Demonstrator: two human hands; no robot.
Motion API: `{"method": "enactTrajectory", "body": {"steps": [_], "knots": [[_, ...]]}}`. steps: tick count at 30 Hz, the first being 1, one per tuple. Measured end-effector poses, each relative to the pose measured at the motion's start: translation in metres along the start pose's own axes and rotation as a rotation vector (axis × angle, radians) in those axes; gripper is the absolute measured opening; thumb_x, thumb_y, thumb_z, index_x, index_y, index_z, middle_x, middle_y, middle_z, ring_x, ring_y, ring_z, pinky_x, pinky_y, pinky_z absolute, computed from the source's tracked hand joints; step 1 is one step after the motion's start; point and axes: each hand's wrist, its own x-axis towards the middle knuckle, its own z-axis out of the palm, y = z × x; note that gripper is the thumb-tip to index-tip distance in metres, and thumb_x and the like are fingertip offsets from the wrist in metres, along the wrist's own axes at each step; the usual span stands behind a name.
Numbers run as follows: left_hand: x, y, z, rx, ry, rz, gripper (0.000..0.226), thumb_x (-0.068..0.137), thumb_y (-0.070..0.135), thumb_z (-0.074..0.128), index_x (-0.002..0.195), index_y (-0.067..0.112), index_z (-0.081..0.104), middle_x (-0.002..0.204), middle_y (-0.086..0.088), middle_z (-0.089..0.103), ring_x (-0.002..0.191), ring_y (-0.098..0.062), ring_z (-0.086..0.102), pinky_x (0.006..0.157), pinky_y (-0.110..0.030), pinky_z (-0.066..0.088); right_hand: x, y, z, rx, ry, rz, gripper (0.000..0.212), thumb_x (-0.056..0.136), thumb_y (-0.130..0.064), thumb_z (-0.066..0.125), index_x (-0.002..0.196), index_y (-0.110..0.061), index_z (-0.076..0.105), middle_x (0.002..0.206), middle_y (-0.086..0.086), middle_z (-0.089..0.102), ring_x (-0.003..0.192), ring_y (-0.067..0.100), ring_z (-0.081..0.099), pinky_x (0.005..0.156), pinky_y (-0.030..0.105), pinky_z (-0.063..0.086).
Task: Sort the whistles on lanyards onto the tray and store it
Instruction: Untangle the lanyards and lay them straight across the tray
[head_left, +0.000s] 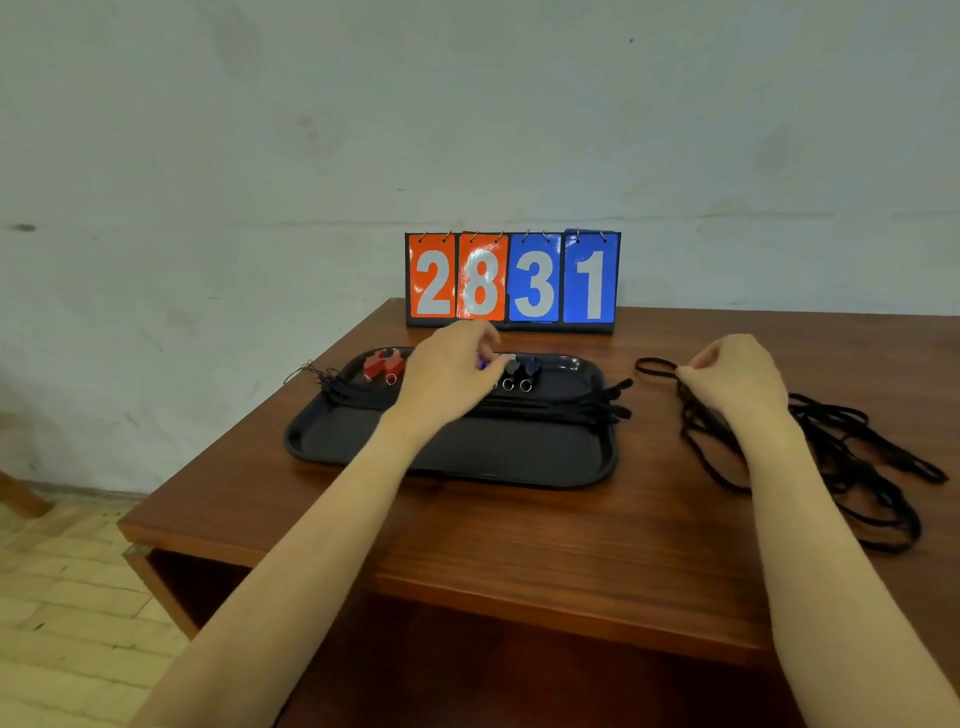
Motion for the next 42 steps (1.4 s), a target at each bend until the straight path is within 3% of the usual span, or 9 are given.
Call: {"method": "enactTrajectory", "body": {"steps": [4,8,12,19,25,31,35,39,42], "knots": [[0.021,0.034,0.018,-0.066,-0.057,0.037,0.021,0.09,0.033,0.061,0.108,0.021,0.061,0.089,0.01,0.064,0.08,-0.004,0.058,0.078,-0.027,0.053,0.004,0.012,-0.017,-0.023,-0.18,0.162,0.022,0.082,-0.019,0.073,0.094,-0.001,0.069,0.087,0.015,0.067,0.072,0.027,0.059,0.065,0.032,0.046],[0.031,0.067,0.035,-0.129,-0.085,0.047,0.021,0.089,0.032,0.062,0.108,0.022,0.061,0.088,0.013,0.062,0.083,-0.003,0.059,0.08,-0.026,0.052,0.011,0.013,-0.038,0.07,-0.183,0.048,0.016,0.085,-0.02,0.07,0.089,-0.004,0.071,0.083,0.012,0.067,0.071,0.021,0.059,0.065,0.029,0.044],[0.028,0.08,0.046,-0.171,-0.075,0.074,0.019,0.089,0.031,0.062,0.105,0.021,0.064,0.087,0.012,0.063,0.083,-0.006,0.061,0.081,-0.03,0.053,0.025,0.011,-0.052,-0.001,-0.164,-0.029,0.012,0.086,-0.013,0.065,0.082,-0.003,0.071,0.081,0.013,0.071,0.072,0.025,0.062,0.069,0.036,0.052],[0.018,0.078,0.054,-0.177,-0.068,0.124,0.016,0.088,0.026,0.061,0.103,0.021,0.064,0.085,0.012,0.064,0.076,-0.003,0.059,0.078,-0.029,0.054,0.013,0.025,-0.041,-0.162,-0.449,-0.074,0.016,0.079,-0.022,0.077,0.081,-0.007,0.072,0.081,0.01,0.069,0.067,0.021,0.06,0.057,0.026,0.047],[0.009,0.083,0.055,-0.162,-0.058,0.179,0.015,0.089,0.023,0.06,0.103,0.021,0.064,0.082,0.012,0.062,0.075,-0.004,0.059,0.074,-0.03,0.054,0.009,0.032,-0.038,-0.227,-0.382,-0.046,0.028,0.076,-0.026,0.079,0.082,0.0,0.069,0.068,0.008,0.061,0.069,0.027,0.061,0.066,0.034,0.049],[0.003,0.089,0.06,-0.299,-0.135,0.181,0.013,0.088,0.022,0.062,0.1,0.022,0.066,0.085,0.013,0.065,0.078,-0.002,0.062,0.076,-0.026,0.055,0.007,0.036,-0.02,-0.15,-0.393,-0.041,0.017,0.078,-0.02,0.077,0.08,-0.004,0.072,0.094,0.011,0.071,0.092,0.025,0.065,0.078,0.034,0.052],[-0.003,0.094,0.058,-0.355,-0.149,0.186,0.013,0.088,0.021,0.061,0.1,0.021,0.067,0.084,0.013,0.065,0.078,-0.002,0.062,0.074,-0.023,0.054,0.007,0.037,-0.029,-0.146,-0.359,-0.026,0.019,0.082,-0.019,0.074,0.082,-0.001,0.072,0.087,0.008,0.068,0.083,0.024,0.064,0.071,0.034,0.05],[-0.004,0.096,0.056,-0.362,-0.141,0.197,0.012,0.089,0.021,0.061,0.1,0.021,0.067,0.084,0.012,0.065,0.076,-0.002,0.062,0.071,-0.019,0.052,0.007,0.038,-0.043,-0.017,-0.079,-0.078,0.01,0.087,-0.017,0.066,0.084,-0.007,0.067,0.082,0.004,0.065,0.08,0.021,0.063,0.068,0.029,0.046],[-0.005,0.096,0.055,-0.376,-0.136,0.2,0.012,0.089,0.02,0.061,0.099,0.021,0.067,0.084,0.011,0.066,0.077,-0.002,0.062,0.069,-0.016,0.05,0.006,0.034,-0.047,0.301,0.1,-0.117,0.006,0.085,-0.011,0.066,0.09,-0.009,0.064,0.083,0.0,0.068,0.08,0.01,0.064,0.076,0.027,0.051]]}}
